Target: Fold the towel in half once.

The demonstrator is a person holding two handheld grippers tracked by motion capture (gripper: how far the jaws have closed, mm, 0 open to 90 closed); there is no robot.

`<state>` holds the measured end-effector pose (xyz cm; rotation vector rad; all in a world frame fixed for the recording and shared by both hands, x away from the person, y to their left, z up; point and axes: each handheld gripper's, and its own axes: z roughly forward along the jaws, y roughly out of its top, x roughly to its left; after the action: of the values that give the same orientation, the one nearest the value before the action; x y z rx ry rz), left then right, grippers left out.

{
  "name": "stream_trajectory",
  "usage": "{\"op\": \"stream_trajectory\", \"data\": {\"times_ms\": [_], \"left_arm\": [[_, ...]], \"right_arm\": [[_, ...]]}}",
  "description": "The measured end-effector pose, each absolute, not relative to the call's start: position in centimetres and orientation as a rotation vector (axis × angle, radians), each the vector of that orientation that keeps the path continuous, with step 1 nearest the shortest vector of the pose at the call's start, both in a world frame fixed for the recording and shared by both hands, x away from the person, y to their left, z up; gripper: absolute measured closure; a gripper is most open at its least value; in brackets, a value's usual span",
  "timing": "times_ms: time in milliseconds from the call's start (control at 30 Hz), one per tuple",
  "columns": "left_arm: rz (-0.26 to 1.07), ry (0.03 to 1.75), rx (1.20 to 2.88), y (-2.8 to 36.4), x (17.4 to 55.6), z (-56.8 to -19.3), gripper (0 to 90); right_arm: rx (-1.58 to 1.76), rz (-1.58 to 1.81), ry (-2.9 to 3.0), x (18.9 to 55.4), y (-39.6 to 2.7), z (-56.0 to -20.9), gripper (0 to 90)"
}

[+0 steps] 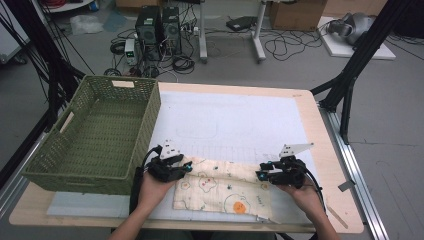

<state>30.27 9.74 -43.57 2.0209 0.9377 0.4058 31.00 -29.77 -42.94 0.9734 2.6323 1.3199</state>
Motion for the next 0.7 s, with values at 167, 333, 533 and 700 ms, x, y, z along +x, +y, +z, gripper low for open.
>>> {"op": "stream_trajectory", "data": {"times_ms": [167,333,533,700], "left_arm": [[0.389,0.923,2.034,9.8,30.2,-43.6,84.6],[0.409,0.906,2.012,10.0,29.8,-43.2,86.3],[0.438,0.878,1.965,10.6,28.6,-42.3,86.2],[0.456,0.861,1.937,11.4,27.4,-41.8,86.2]], "right_arm": [[0.933,1.267,2.706,31.3,-29.2,-43.5,76.9],[0.880,1.261,2.712,30.9,-29.1,-43.2,86.9],[0.872,1.325,2.650,30.1,-29.9,-42.2,89.4],[0.850,1.389,2.603,28.6,-30.5,-41.3,89.4]]}}
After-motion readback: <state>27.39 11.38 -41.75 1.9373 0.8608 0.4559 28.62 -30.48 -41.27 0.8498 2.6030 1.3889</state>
